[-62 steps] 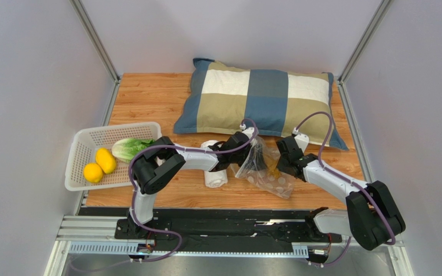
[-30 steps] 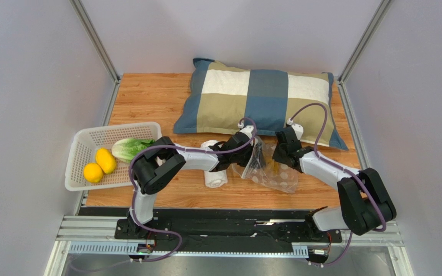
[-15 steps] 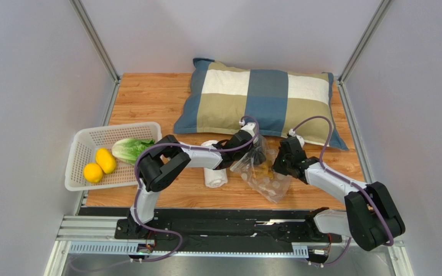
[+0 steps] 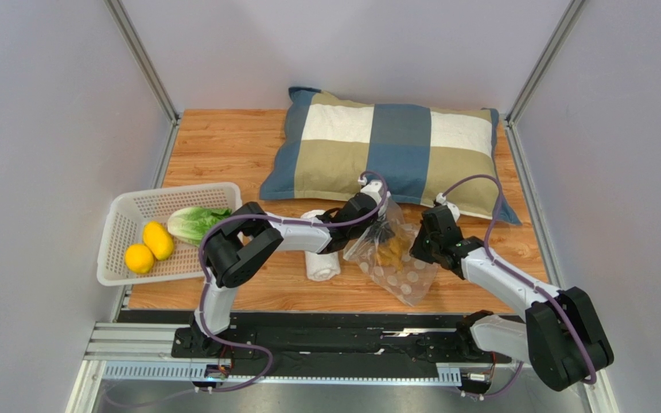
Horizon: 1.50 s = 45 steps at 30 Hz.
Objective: Open the zip-top bag and remove the fake food
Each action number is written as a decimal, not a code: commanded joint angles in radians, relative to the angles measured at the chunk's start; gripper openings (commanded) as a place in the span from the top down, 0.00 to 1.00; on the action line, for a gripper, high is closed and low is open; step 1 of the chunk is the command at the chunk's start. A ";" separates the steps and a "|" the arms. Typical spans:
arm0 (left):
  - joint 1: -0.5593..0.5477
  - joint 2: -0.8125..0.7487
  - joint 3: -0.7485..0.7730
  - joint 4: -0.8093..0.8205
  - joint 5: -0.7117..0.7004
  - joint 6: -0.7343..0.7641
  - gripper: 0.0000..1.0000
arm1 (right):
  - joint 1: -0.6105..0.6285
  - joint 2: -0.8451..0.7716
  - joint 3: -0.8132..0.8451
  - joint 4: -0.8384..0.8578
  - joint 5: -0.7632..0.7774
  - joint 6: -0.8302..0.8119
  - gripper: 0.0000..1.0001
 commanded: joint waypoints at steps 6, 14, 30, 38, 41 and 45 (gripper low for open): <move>-0.001 -0.115 -0.061 -0.149 0.001 0.053 1.00 | -0.010 -0.055 -0.001 -0.088 0.197 0.085 1.00; -0.001 -0.266 -0.157 -0.209 0.001 0.038 1.00 | -0.059 0.009 0.009 -0.097 0.235 0.134 1.00; -0.001 -0.632 -0.147 -0.580 -0.193 0.107 1.00 | -0.131 0.001 0.010 -0.117 0.255 0.154 1.00; -0.001 -0.856 -0.171 -0.700 -0.457 0.124 1.00 | -0.161 -0.049 0.013 -0.154 0.283 0.162 0.98; 0.001 -0.955 -0.200 -0.740 -0.577 0.089 1.00 | -0.162 -0.063 0.016 -0.170 0.292 0.164 0.98; 0.020 -1.092 -0.200 -0.897 -0.889 0.015 1.00 | -0.164 -0.092 0.036 -0.213 0.344 0.159 0.97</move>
